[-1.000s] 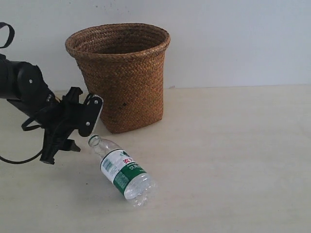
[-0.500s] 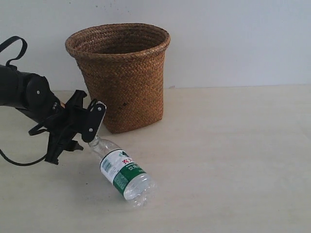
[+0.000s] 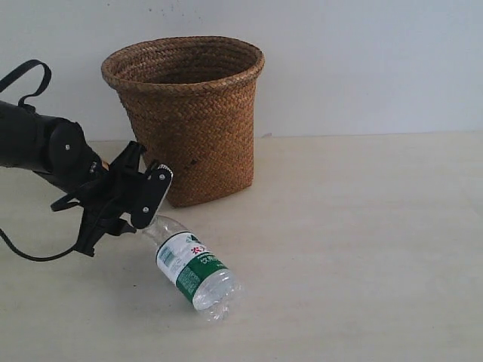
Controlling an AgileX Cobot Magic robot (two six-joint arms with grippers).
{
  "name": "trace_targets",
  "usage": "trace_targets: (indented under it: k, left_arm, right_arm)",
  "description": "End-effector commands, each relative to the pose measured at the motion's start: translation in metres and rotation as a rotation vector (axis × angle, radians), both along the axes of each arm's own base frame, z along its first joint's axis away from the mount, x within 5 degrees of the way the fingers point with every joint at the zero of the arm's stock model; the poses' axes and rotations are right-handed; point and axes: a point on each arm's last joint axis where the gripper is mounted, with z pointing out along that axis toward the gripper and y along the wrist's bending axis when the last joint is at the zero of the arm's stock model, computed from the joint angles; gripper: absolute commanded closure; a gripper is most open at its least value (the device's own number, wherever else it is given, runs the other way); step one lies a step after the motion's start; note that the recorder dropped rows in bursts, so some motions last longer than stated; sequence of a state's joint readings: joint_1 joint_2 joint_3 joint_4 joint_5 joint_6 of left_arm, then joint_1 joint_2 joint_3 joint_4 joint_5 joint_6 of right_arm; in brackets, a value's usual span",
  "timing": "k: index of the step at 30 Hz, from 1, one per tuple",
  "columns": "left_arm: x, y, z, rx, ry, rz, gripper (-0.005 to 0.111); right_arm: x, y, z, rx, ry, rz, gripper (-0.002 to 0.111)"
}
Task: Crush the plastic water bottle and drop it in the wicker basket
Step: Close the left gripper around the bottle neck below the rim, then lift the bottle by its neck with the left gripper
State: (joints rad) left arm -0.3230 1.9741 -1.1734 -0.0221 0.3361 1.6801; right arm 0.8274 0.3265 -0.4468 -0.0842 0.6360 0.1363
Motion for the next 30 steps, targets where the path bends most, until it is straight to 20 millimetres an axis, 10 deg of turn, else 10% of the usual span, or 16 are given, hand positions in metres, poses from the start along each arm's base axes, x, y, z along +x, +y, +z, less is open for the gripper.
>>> trace_targets:
  k: [1,16,21,30]
  left_arm:
    - [0.000,-0.010,-0.007,-0.009,-0.001,-0.018,0.059]
    - [0.004,-0.014,-0.020,-0.013,-0.023,-0.025,0.059]
    - [0.004,-0.014,-0.024,-0.003,-0.015,-0.036,0.100]
    - [-0.005,-0.011,-0.009,-0.050,0.068,0.091,0.103]
  right_arm:
    - [0.000,0.000,0.000,0.007,-0.008,0.004,0.108]
    - [0.000,0.000,0.000,0.007,-0.008,0.004,0.108]
    - [0.000,0.000,0.000,0.007,-0.008,0.004,0.108]
    - [0.000,0.000,0.000,0.007,-0.008,0.004,0.108]
